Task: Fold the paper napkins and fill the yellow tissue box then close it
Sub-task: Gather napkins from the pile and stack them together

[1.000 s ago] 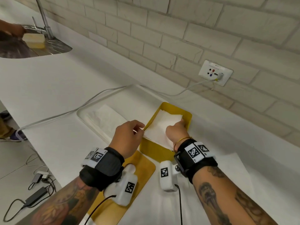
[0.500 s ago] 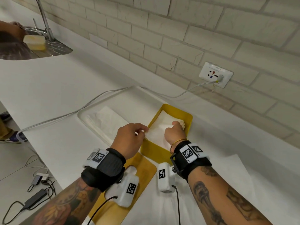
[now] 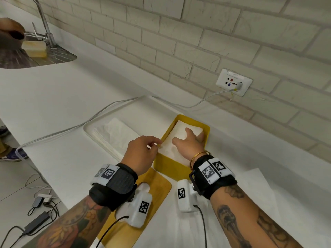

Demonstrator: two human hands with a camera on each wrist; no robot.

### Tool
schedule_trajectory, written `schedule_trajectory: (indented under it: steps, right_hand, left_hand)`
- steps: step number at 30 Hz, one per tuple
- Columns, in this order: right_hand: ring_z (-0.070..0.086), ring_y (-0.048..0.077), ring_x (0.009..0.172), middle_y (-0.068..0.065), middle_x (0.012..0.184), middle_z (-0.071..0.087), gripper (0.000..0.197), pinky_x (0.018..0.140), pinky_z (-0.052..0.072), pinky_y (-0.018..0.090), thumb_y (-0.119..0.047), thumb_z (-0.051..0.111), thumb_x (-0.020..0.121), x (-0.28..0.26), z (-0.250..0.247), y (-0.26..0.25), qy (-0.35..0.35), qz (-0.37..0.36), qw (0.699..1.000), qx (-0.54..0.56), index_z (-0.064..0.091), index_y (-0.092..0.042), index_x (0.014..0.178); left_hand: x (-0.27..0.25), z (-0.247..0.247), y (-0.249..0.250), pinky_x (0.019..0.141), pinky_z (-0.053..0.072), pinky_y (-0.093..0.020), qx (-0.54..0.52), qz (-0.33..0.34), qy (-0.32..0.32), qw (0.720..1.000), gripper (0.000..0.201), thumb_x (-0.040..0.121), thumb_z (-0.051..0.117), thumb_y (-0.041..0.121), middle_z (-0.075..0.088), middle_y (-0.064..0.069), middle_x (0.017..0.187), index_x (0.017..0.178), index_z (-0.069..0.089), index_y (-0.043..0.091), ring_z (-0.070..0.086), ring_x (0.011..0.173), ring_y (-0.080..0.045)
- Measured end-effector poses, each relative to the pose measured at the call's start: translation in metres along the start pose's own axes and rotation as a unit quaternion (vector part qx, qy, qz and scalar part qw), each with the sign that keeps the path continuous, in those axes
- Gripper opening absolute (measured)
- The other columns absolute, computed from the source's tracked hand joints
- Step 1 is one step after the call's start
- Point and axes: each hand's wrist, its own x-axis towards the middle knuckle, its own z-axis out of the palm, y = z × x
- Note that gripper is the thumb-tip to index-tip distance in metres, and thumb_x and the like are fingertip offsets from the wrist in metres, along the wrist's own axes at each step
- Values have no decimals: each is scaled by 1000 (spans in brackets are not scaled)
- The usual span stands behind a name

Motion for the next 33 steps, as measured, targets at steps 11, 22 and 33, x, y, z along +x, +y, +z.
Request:
schedule_trajectory:
  steps: [11, 22, 33]
  right_hand:
    - [53, 36, 126, 21, 138, 55, 90, 97, 44, 43, -71, 4, 98, -44, 9, 3, -119, -85, 948, -281, 52, -9, 142]
    - [48, 35, 131, 16, 149, 46, 54, 105, 40, 43, -47, 38, 102, -59, 1, 11, -140, -145, 928, -312, 40, -19, 149]
    - [64, 3, 107, -13, 115, 68, 26, 97, 50, 24, -39, 63, 95, -149, -102, 120, 26, -124, 992, -9, 67, -30, 119]
  left_hand:
    - [0, 1, 1, 72, 45, -17, 23, 1, 3, 1000, 22, 98, 57, 14, 70, 1, 98, 108, 75, 24, 67, 86, -13]
    - [-4, 2, 3, 88, 58, -44, 30, -2, 3, 1000, 22, 101, 56, 18, 71, -3, 98, 110, 75, 24, 69, 86, -24]
    - [-58, 18, 27, 75, 43, -4, 29, 201, -34, 978, 19, 96, 64, 11, 66, 14, 103, 106, 75, 23, 60, 88, 2]
